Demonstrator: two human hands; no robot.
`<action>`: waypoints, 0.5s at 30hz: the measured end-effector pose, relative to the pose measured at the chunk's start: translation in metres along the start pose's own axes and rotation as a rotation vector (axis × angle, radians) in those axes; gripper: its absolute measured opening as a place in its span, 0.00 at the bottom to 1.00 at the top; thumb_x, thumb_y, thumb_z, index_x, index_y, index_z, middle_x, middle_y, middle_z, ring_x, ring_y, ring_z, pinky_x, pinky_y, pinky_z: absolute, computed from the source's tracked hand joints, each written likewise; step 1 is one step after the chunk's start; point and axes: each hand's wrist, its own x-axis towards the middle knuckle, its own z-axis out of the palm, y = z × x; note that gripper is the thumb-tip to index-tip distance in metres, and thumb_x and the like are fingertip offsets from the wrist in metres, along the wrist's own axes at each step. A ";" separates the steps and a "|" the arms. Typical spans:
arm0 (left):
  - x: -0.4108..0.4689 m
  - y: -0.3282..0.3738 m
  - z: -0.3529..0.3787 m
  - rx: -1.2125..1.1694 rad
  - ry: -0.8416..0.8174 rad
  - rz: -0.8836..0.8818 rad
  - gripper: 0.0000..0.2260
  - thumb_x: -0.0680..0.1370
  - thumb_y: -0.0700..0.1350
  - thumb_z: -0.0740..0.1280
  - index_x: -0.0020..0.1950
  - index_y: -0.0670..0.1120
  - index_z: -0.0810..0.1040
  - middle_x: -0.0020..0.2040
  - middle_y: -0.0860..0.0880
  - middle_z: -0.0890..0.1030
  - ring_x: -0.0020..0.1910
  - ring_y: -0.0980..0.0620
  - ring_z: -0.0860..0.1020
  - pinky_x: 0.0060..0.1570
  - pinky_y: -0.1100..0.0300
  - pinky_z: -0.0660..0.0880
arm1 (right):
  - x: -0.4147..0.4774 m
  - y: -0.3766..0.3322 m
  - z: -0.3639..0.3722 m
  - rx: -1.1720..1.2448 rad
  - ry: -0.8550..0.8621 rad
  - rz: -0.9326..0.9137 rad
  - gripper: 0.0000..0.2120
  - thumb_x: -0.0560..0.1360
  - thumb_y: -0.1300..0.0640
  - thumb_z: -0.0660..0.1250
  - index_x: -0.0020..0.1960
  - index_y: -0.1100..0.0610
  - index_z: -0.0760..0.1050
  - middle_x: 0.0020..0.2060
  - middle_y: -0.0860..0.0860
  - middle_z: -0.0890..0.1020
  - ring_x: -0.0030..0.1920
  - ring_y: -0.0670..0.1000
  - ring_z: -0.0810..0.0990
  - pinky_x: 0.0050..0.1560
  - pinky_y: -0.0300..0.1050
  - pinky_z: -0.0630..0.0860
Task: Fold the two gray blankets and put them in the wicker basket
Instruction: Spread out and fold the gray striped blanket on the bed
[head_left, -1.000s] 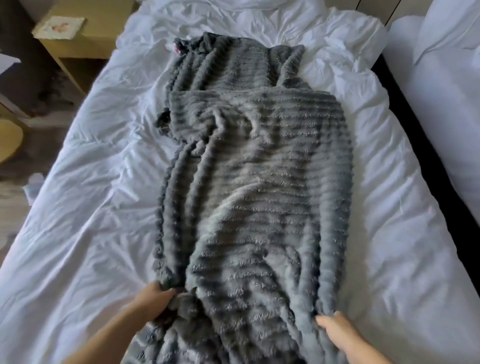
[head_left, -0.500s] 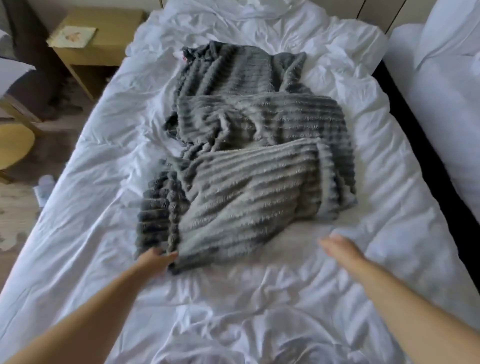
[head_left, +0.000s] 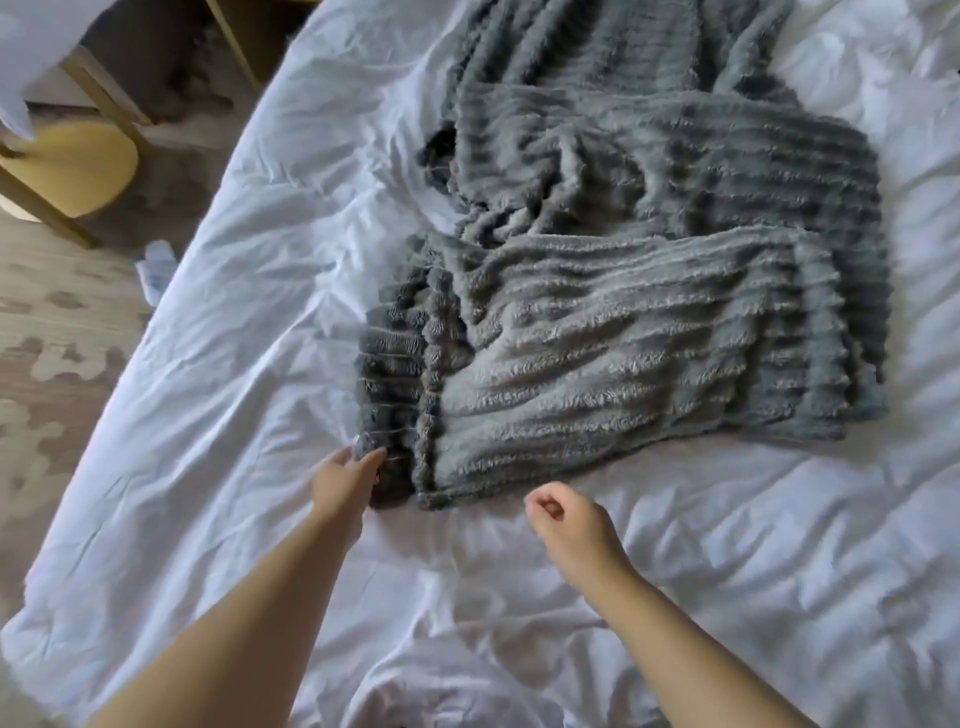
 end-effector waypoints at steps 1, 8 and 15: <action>0.002 0.002 -0.002 -0.042 -0.066 -0.018 0.02 0.75 0.40 0.69 0.46 0.44 0.78 0.35 0.47 0.78 0.35 0.48 0.76 0.27 0.64 0.72 | 0.007 -0.017 0.013 -0.007 0.008 -0.063 0.03 0.75 0.52 0.64 0.45 0.48 0.76 0.41 0.44 0.80 0.44 0.47 0.77 0.37 0.28 0.69; -0.034 -0.009 -0.039 -0.117 -0.350 -0.059 0.09 0.74 0.33 0.64 0.50 0.43 0.81 0.43 0.40 0.85 0.42 0.44 0.83 0.40 0.54 0.79 | 0.025 -0.075 0.072 -0.472 0.025 -0.097 0.17 0.75 0.59 0.63 0.64 0.55 0.70 0.60 0.53 0.76 0.60 0.56 0.74 0.54 0.46 0.72; -0.110 0.051 -0.076 -0.199 -0.543 0.030 0.09 0.74 0.38 0.69 0.52 0.49 0.80 0.45 0.44 0.85 0.42 0.46 0.84 0.41 0.51 0.80 | -0.052 -0.167 -0.010 0.184 0.182 -0.208 0.05 0.72 0.54 0.64 0.43 0.53 0.77 0.36 0.46 0.80 0.41 0.49 0.77 0.36 0.39 0.68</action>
